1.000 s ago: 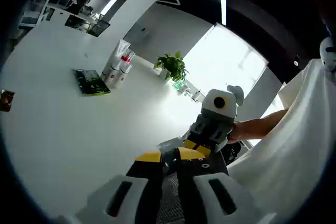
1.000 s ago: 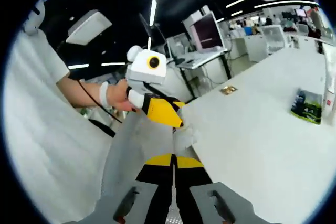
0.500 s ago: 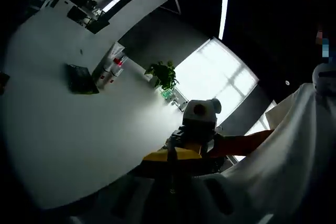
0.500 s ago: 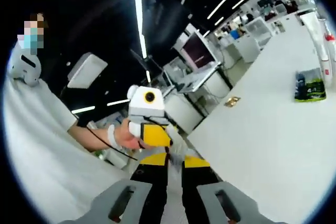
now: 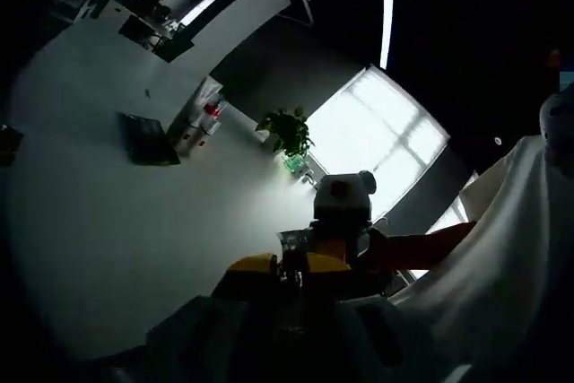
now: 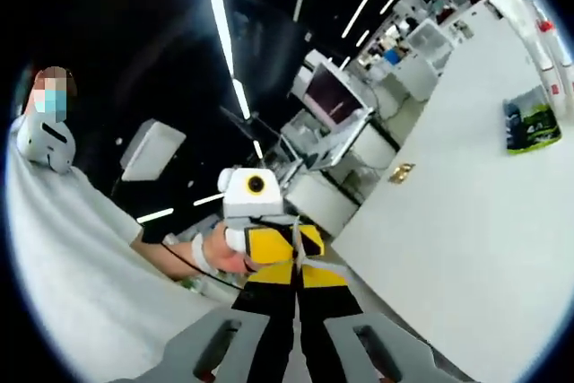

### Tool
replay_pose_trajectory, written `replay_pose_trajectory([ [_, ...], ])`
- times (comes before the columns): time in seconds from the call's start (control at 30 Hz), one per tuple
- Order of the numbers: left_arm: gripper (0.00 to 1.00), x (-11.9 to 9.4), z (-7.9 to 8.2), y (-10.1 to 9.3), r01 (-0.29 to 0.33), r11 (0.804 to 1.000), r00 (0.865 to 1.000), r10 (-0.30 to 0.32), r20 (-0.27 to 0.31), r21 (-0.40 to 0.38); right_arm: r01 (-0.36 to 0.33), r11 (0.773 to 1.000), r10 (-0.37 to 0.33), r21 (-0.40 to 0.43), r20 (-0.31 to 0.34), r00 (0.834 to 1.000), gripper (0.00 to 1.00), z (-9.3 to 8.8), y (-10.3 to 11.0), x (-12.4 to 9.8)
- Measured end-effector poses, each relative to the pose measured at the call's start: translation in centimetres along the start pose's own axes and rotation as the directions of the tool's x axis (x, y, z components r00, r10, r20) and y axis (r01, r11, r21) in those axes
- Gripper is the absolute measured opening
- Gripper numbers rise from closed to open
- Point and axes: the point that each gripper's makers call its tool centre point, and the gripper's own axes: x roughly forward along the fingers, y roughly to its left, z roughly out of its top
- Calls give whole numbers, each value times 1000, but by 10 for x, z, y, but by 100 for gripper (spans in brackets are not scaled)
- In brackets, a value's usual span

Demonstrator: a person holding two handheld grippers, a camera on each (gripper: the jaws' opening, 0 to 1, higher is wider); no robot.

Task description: Arrange the skincare products in the storage area until every visible bottle or jar stands upright without overlapping.

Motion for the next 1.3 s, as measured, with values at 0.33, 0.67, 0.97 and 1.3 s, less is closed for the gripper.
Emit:
replay_pose_trajectory([
  [0.33, 4, -4, 7, 6, -23, 1000, 999, 22, 44, 18, -39, 999, 40, 32, -36, 999, 0, 16, -7, 5],
  [0.67, 0, -12, 16, 8, -17, 1000, 995, 16, 96, 5, -43, 999, 43, 1, -77, 996, 0, 23, -7, 11],
  [0.97, 3, -6, 18, 1, -43, 999, 992, 40, 118, 26, -77, 987, 76, 138, 16, 997, 0, 36, -5, 2],
  [1.3, 0, -8, 21, 0, -83, 996, 982, 88, 165, -39, -34, 995, 32, 93, 20, 999, 4, 41, -6, 3],
])
